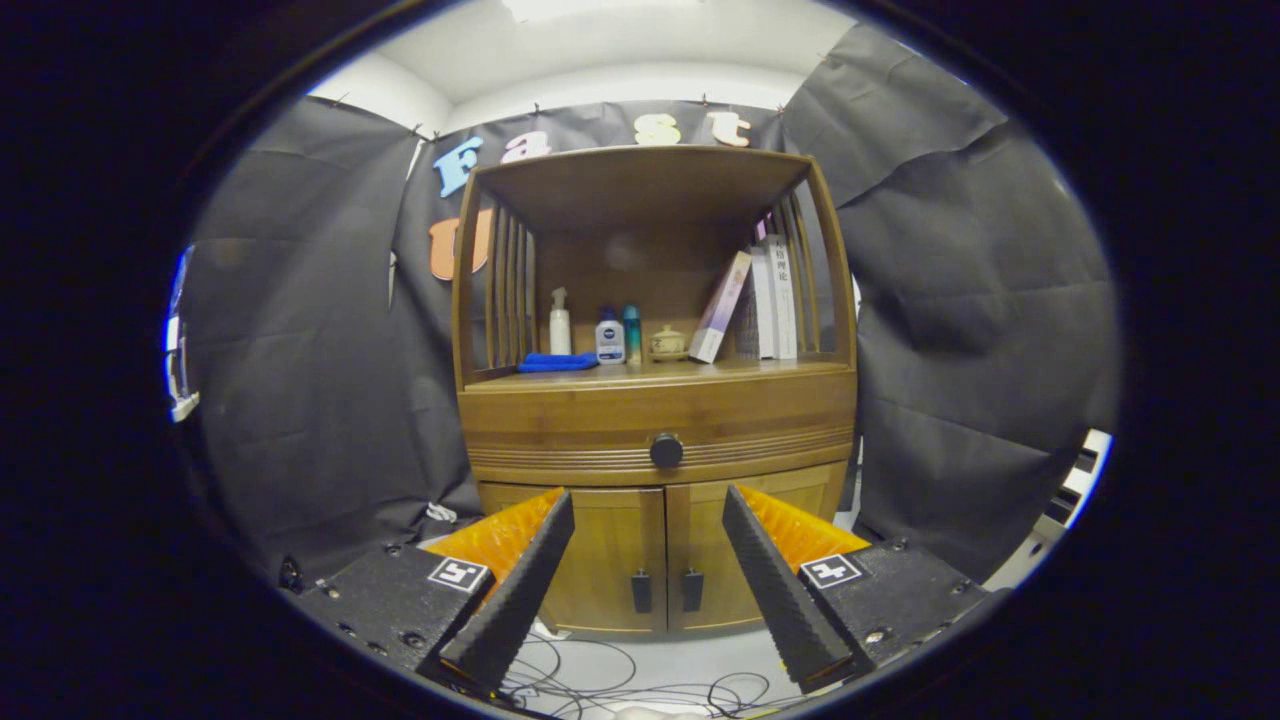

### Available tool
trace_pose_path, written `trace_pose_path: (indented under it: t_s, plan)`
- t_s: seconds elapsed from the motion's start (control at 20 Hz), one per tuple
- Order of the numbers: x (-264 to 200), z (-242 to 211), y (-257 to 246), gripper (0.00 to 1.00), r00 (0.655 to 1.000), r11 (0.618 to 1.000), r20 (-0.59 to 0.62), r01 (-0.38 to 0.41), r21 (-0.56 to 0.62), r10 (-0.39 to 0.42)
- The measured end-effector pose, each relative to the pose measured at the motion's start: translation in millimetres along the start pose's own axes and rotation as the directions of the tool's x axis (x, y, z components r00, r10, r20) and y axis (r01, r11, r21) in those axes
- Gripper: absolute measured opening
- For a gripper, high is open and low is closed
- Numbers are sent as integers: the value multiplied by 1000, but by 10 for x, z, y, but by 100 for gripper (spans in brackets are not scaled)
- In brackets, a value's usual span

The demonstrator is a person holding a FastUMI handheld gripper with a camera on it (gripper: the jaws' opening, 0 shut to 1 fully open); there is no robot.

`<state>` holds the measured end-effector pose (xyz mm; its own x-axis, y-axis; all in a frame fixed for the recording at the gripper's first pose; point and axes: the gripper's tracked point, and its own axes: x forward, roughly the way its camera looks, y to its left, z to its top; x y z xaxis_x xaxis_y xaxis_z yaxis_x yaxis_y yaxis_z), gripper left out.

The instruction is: Pull open the drawer, take out the items inside it, and place them on the countertop above the cabinet.

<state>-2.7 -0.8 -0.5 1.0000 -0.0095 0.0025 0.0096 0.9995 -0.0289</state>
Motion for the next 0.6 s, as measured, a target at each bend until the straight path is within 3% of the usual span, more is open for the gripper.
trace_pose_path:
  t_s: [0.6]
  plan:
    - [155,-45,-9,98,1000,1000,-8,-1,-5,1]
